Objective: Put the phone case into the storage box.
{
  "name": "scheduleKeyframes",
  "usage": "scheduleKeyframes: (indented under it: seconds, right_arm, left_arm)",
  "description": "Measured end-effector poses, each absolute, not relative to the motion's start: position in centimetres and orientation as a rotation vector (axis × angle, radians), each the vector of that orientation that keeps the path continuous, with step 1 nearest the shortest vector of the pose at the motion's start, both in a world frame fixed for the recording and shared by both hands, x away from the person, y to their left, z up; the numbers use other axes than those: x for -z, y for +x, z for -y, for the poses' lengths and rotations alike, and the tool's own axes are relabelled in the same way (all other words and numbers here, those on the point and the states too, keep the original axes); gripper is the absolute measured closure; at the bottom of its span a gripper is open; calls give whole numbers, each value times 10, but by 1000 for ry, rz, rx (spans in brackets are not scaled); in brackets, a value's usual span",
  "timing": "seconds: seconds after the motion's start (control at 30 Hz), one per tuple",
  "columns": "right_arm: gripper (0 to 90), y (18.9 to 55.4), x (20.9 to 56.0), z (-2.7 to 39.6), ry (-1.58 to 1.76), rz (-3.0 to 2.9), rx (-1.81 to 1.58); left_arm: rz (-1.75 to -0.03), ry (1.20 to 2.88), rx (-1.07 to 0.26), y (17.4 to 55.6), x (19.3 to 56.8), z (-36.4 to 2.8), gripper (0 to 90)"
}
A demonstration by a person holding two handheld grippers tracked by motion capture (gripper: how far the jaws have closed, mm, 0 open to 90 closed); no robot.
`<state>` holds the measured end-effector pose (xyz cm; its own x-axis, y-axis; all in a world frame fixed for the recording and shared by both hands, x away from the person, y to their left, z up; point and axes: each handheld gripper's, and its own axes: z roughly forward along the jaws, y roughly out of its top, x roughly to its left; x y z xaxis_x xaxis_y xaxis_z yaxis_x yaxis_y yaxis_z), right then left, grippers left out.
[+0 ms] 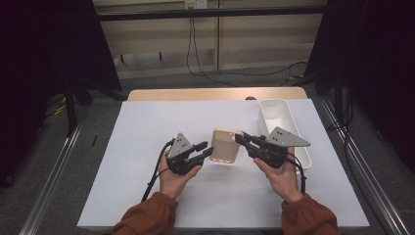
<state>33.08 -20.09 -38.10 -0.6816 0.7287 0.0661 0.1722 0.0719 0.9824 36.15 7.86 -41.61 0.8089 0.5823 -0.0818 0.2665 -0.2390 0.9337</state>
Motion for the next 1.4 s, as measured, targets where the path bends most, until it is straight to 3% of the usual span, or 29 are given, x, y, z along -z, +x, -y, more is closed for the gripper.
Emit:
scheduleKeyframes:
  seconds: [0.33,0.6,0.87,1.4]
  right_arm:
    - [814,332,382,202,882,-1905,-1650]
    - [814,332,382,203,875,-1904,-1649]
    - [814,334,383,205,878,-1898,-1646]
    - [814,334,379,217,889,-1870,-1641]
  left_arm:
    - [-666,1785,-354,364,418,-80,306]
    - [-690,1773,-364,367,421,-80,97]
    - [-704,1786,-359,374,424,-83,36]
    - [-721,1738,-469,368,418,-96,31]
